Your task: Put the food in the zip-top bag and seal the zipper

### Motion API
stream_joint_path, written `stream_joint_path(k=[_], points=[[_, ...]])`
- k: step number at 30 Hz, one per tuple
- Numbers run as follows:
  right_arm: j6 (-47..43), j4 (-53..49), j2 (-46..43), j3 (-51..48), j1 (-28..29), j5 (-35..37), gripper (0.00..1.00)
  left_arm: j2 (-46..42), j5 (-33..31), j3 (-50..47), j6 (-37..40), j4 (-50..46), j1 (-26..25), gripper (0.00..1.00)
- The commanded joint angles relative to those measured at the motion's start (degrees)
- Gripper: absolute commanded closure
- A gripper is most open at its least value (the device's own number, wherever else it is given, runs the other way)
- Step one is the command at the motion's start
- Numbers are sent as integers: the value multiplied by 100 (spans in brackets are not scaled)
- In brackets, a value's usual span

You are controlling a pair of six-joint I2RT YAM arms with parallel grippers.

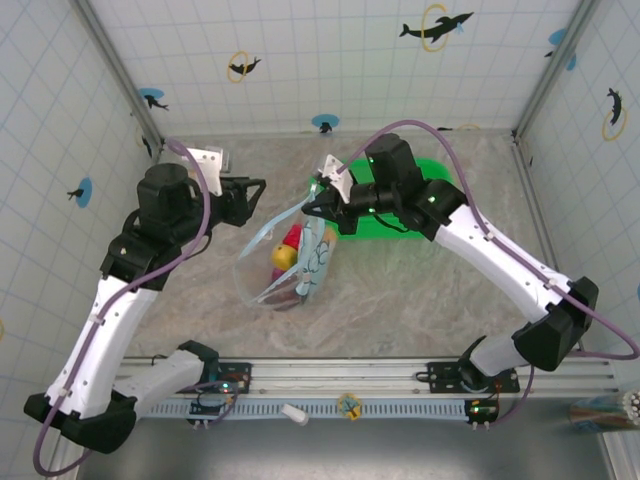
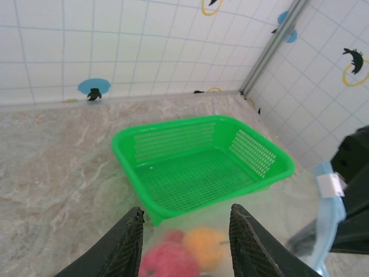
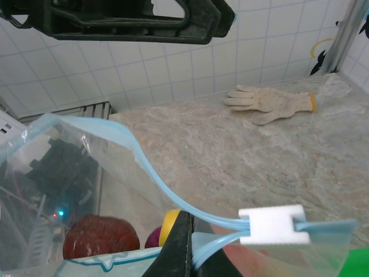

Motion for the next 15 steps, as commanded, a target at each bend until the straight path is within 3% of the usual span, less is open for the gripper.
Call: stream_joint_path(k=[1, 5, 15], points=[[-5, 283, -12, 145, -19, -252, 100, -132, 396, -126, 32, 117, 45, 59], [121, 321, 93, 140, -151, -152, 100, -204, 740, -247, 66, 38, 40, 61], [547, 393, 354, -181, -760, 970, 100, -407, 668, -679, -485, 196, 40, 62]])
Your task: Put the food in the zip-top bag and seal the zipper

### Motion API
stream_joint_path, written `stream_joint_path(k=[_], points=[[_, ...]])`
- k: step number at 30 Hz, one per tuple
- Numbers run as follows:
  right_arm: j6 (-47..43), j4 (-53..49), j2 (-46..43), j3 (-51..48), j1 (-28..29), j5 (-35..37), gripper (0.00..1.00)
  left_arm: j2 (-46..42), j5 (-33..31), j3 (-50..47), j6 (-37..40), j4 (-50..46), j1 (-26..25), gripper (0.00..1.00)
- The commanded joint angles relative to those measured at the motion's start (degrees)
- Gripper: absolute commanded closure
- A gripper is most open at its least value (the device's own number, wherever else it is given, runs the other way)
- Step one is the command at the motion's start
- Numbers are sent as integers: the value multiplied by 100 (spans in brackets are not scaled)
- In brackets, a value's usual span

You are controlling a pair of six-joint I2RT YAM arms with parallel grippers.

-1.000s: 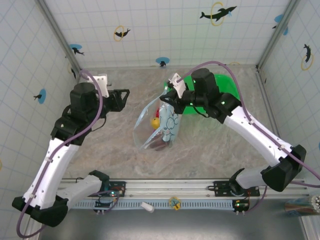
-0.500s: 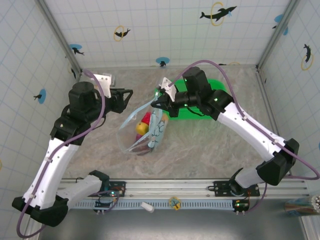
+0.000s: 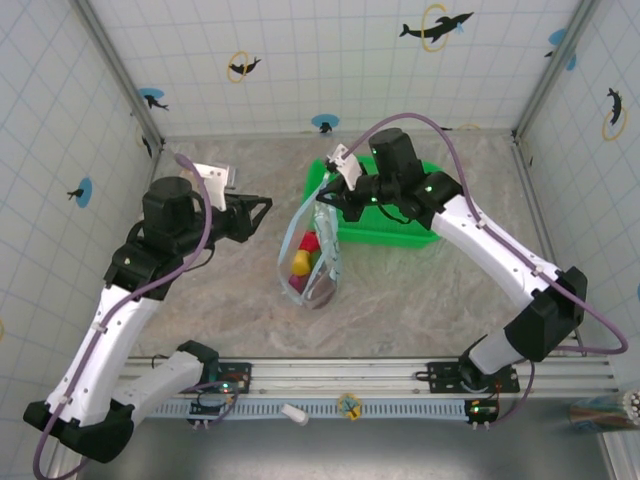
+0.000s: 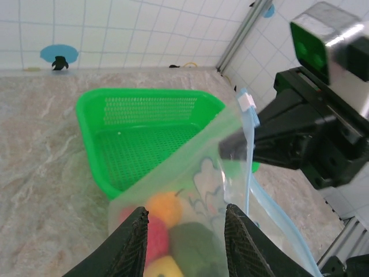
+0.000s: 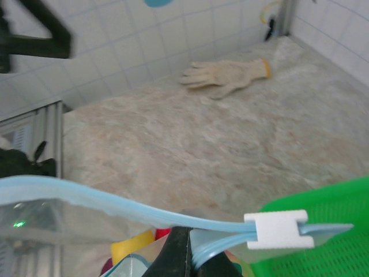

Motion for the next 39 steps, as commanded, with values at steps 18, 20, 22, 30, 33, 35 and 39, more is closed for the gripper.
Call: stream_joint_path(k=[18, 20, 22, 30, 33, 35, 39], points=[[1491, 1189, 307, -577, 172, -908, 100, -202, -72, 1, -241, 24, 41, 61], [1479, 1246, 401, -448, 303, -893, 100, -214, -176, 44, -176, -19, 47, 60], [1481, 1291, 543, -268, 432, -920, 100, -228, -251, 35, -117, -37, 46, 60], [799, 537, 1079, 925, 749, -1141, 100, -219, -335, 66, -26, 47, 46, 60], [550, 566, 969, 953, 751, -1436, 100, -235, -352, 90, 48, 51, 47, 58], [407, 558, 937, 1048, 748, -1626, 100, -212, -343, 109, 122, 59, 42, 58], [-226, 247, 895, 1363, 762, -1640, 100, -115, -333, 203, 415, 21, 47, 58]])
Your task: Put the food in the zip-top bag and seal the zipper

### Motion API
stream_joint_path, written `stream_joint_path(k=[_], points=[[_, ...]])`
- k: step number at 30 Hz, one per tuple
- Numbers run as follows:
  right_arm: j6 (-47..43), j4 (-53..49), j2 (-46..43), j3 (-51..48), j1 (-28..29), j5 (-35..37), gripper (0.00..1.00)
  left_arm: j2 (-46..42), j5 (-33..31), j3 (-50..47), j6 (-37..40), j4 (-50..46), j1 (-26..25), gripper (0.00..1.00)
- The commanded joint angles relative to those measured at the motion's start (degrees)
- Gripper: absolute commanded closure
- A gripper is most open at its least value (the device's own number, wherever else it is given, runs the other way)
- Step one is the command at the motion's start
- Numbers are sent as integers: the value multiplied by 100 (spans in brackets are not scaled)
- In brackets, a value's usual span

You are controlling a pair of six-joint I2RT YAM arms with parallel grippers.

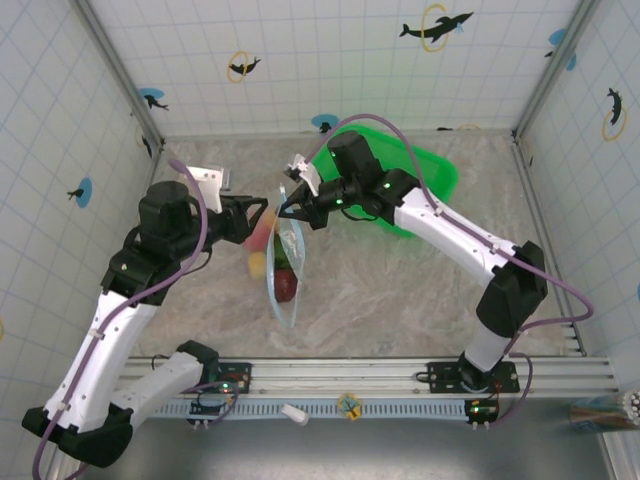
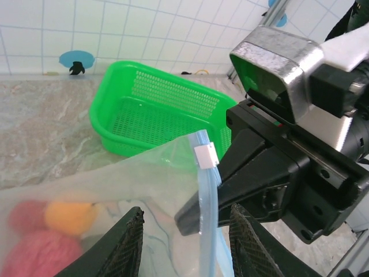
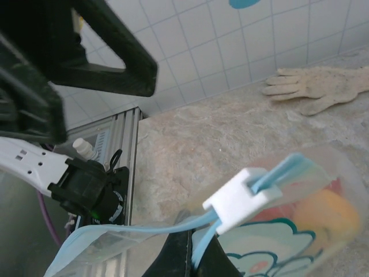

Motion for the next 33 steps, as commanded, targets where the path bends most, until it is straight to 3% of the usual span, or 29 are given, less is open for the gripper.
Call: stream_joint_path(k=[1, 6, 14, 20, 24, 29, 33], points=[[-751, -119, -256, 501, 48, -214, 100, 63, -11, 274, 433, 1, 46, 58], [-1927, -548, -233, 899, 14, 114, 100, 199, 611, 409, 1116, -42, 44, 62], [-3874, -1411, -435, 1155, 79, 302, 100, 364, 846, 676, 2086, -231, 45, 61], [-4480, -1935, -747, 916, 240, 846, 100, 331, 1121, 637, 2657, -422, 47, 58], [-4623, -2088, -912, 709, 369, 1140, 100, 312, 1618, 422, 2787, -285, 42, 58], [-4680, -2155, -1038, 470, 539, 1501, 100, 295, 1709, 257, 2734, 121, 47, 58], [-4588, -2083, -1115, 341, 557, 1460, 100, 362, 2408, 217, 2707, 276, 45, 61]])
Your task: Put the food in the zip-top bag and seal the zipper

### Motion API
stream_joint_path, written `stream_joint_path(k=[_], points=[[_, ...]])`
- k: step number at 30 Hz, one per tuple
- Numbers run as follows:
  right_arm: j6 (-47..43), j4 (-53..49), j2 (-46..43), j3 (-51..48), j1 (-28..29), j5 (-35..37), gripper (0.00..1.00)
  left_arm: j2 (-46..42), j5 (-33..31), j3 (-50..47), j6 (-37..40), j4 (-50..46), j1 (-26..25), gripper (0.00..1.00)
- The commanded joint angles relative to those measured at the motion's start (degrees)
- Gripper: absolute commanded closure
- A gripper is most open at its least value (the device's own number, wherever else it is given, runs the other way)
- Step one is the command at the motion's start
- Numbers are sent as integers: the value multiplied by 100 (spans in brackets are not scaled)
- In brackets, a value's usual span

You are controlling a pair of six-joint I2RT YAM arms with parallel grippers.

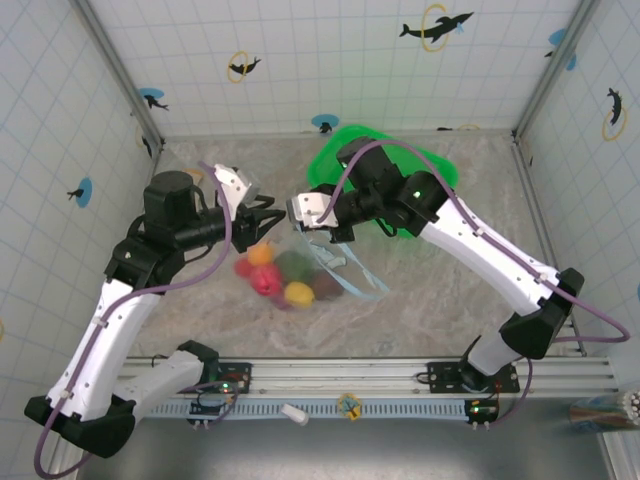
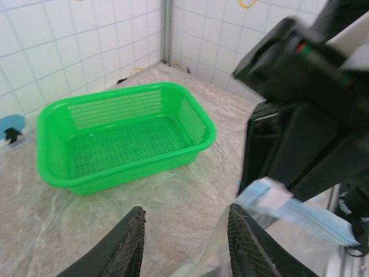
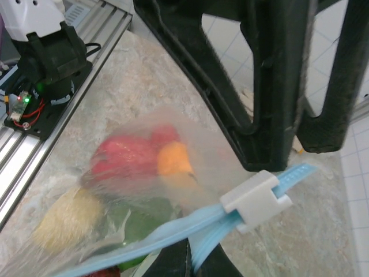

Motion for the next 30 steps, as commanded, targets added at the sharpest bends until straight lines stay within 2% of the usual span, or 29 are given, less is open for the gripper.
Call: stream_joint_path(k=[1, 6, 19, 22, 26, 30], points=[[6, 79, -228, -112, 7, 72, 100, 18, 902, -102, 68, 371, 26, 63], [290, 294, -255, -214, -46, 46, 100, -37, 1559, -335, -55, 556, -12, 70], [713, 756, -432, -547, -154, -257, 100, -37, 1401, -666, -1, 592, -13, 72], [826, 939, -518, -678, -226, -350, 100, -62, 1336, -701, 33, 583, -12, 81], [1002, 1184, -636, -828, -325, -473, 100, -74, 1384, -711, 92, 533, -14, 86], [1101, 1282, -668, -870, -392, -597, 100, -58, 1403, -673, 173, 532, -21, 99]])
